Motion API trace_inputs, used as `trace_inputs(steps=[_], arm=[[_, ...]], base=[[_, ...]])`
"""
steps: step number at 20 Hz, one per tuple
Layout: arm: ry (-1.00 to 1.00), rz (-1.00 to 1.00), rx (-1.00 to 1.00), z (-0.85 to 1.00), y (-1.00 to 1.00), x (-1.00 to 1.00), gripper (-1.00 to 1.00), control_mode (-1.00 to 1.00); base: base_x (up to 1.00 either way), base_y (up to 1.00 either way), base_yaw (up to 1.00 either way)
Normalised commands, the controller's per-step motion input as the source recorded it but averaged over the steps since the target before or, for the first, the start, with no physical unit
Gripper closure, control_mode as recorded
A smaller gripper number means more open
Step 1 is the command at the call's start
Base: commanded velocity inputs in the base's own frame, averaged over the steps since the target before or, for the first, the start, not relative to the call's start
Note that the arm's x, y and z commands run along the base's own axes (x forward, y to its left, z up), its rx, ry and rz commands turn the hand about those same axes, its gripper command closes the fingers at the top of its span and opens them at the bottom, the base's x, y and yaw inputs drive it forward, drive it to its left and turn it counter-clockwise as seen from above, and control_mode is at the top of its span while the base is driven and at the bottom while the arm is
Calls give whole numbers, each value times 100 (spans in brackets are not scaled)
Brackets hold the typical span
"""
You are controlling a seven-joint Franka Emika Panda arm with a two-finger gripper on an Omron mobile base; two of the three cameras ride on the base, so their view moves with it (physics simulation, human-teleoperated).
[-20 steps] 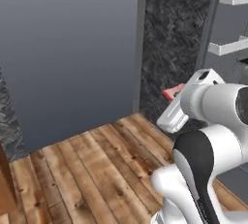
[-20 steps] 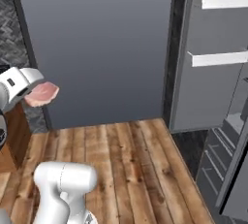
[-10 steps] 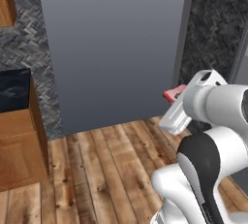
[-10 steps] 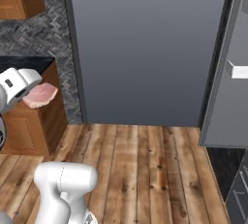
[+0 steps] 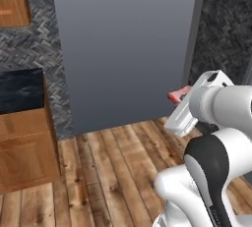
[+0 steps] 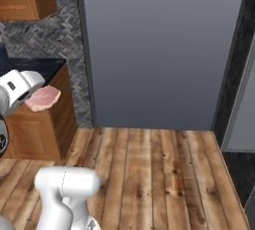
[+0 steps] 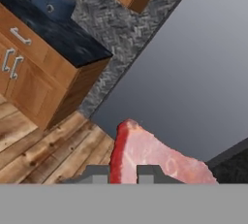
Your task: Retrieve the steak from the fridge and place it on the saucepan with marinade on the stove.
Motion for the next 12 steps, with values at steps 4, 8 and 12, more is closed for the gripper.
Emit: trace_inputs(steps=[4, 8, 12], arm=[[0, 0, 0, 0, 0, 0, 100, 100], [0, 0, 0, 0, 0, 0, 100, 100], [0, 0, 0, 0, 0, 0, 100, 100]], base=[[9, 100, 0], [0, 100, 0], [6, 100, 0]])
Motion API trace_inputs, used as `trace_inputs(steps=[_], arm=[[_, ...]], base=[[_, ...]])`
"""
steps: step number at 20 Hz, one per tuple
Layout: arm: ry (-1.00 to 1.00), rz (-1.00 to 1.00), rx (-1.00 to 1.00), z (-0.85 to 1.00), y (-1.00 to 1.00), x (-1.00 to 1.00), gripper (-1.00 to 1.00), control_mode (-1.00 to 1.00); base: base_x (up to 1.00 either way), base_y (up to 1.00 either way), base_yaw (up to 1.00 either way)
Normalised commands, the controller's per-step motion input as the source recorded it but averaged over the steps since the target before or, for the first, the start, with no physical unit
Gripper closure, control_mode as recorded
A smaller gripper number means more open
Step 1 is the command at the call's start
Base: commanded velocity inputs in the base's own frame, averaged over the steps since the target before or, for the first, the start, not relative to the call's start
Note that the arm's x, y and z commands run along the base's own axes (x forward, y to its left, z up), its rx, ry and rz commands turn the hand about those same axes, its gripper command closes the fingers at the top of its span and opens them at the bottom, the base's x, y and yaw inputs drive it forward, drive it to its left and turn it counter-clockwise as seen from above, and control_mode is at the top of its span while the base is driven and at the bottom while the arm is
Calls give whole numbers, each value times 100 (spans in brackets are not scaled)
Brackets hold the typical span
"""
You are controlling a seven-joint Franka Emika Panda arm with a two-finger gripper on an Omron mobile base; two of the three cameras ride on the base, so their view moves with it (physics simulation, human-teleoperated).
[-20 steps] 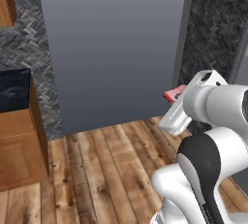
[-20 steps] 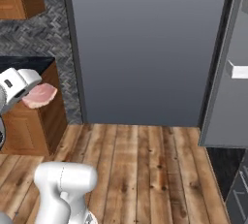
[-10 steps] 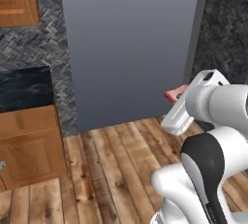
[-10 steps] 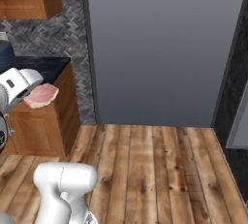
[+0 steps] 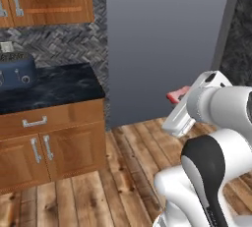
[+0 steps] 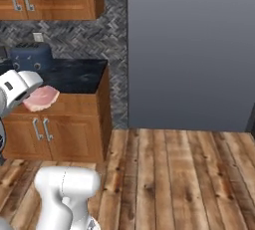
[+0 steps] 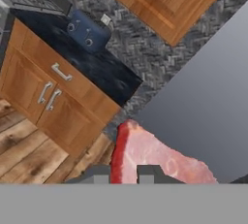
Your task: Retrieve the steak from the fridge and place it on the saucepan with marinade on the stove.
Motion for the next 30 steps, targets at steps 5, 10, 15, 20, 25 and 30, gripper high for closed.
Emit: trace_inputs(steps=[5, 10, 15, 20, 25, 30], arm=[[0, 0, 0, 0, 0, 0, 100, 100], [0, 0, 0, 0, 0, 0, 100, 100], [0, 0, 0, 0, 0, 0, 100, 100], [0, 0, 0, 0, 0, 0, 100, 100], [0, 0, 0, 0, 0, 0, 100, 100], [0, 0, 0, 0, 0, 0, 100, 100]], base=[[20, 100, 0], [38, 100, 0], [45, 100, 0], [40, 100, 0], [21, 100, 0], [30, 100, 0]])
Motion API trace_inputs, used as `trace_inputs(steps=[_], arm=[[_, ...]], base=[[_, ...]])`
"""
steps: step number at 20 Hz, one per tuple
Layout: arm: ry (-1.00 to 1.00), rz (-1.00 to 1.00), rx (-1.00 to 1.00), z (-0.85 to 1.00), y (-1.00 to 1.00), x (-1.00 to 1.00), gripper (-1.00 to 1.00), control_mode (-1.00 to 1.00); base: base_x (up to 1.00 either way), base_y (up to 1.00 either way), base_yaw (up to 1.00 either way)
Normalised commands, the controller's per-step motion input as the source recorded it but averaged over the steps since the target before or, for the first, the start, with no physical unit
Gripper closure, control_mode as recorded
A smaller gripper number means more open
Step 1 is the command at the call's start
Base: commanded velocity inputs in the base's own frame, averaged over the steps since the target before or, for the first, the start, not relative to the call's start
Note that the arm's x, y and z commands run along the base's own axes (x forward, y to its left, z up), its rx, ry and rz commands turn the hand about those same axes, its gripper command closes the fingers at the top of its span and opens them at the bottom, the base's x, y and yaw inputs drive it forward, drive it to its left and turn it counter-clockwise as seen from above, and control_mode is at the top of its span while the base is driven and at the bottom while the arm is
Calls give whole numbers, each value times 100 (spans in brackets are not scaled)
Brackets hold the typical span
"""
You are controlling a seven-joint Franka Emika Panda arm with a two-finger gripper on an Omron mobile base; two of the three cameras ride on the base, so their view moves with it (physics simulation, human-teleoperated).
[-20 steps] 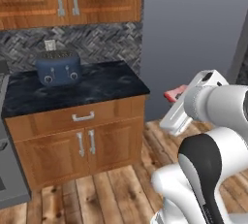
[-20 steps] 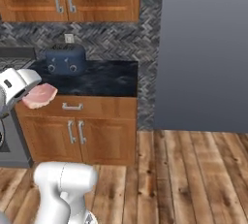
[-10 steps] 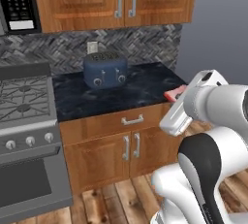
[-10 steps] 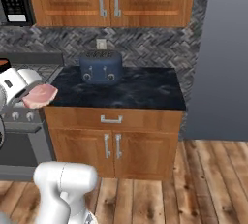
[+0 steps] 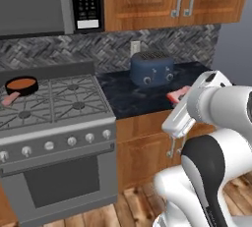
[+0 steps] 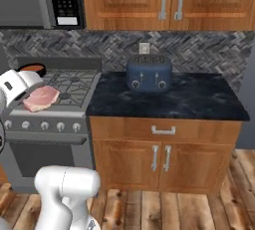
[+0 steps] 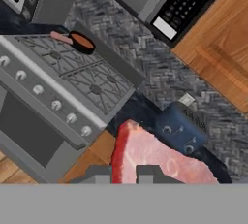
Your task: Retrieve the steak from the fridge and place it on the saucepan with marinade on the stove.
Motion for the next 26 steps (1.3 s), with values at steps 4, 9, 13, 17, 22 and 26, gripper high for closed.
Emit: trace_inputs(steps=[4, 9, 13, 17, 22, 26], arm=[[0, 0, 0, 0, 0, 0, 100, 100], [0, 0, 0, 0, 0, 0, 100, 100], [0, 0, 0, 0, 0, 0, 100, 100], [0, 0, 0, 0, 0, 0, 100, 100], [0, 0, 0, 0, 0, 0, 100, 100], [0, 0, 0, 0, 0, 0, 100, 100]], base=[[38, 100, 0], [46, 100, 0], [42, 98, 0], [40, 80, 0], [49, 64, 0], [47, 8, 0]])
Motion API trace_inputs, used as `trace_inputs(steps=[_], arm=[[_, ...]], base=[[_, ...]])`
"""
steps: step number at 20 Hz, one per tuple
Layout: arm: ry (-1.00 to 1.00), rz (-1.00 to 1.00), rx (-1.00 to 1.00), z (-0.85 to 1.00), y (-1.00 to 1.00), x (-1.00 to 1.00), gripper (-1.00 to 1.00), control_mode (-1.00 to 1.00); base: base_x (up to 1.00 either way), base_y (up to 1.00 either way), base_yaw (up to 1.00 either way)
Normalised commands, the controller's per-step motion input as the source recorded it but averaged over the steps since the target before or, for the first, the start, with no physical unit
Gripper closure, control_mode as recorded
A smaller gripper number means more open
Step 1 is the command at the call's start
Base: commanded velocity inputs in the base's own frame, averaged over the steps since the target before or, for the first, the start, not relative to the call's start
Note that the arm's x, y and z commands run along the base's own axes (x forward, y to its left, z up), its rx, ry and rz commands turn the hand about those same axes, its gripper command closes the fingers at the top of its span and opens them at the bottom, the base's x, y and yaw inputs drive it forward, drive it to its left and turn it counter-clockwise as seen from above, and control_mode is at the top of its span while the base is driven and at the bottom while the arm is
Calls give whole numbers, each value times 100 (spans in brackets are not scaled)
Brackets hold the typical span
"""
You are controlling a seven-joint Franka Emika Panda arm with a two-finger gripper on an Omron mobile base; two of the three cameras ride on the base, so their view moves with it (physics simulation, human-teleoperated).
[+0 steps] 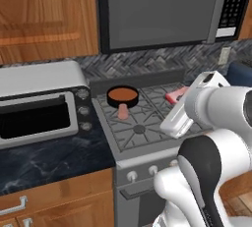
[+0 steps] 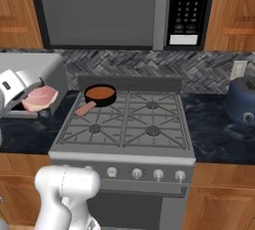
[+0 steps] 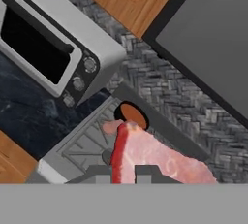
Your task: Retrieve the steak from the fridge and place it on the saucepan with marinade on the stove.
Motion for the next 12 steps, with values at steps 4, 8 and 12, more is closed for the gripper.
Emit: trace_inputs(steps=[4, 8, 12], arm=[[0, 0, 0, 0, 0, 0, 100, 100], [0, 7, 1, -1, -29, 0, 100, -100], [2, 11, 5, 0, -52, 4, 100, -100]], base=[[23, 0, 1], [0, -5, 1], [0, 0, 0]])
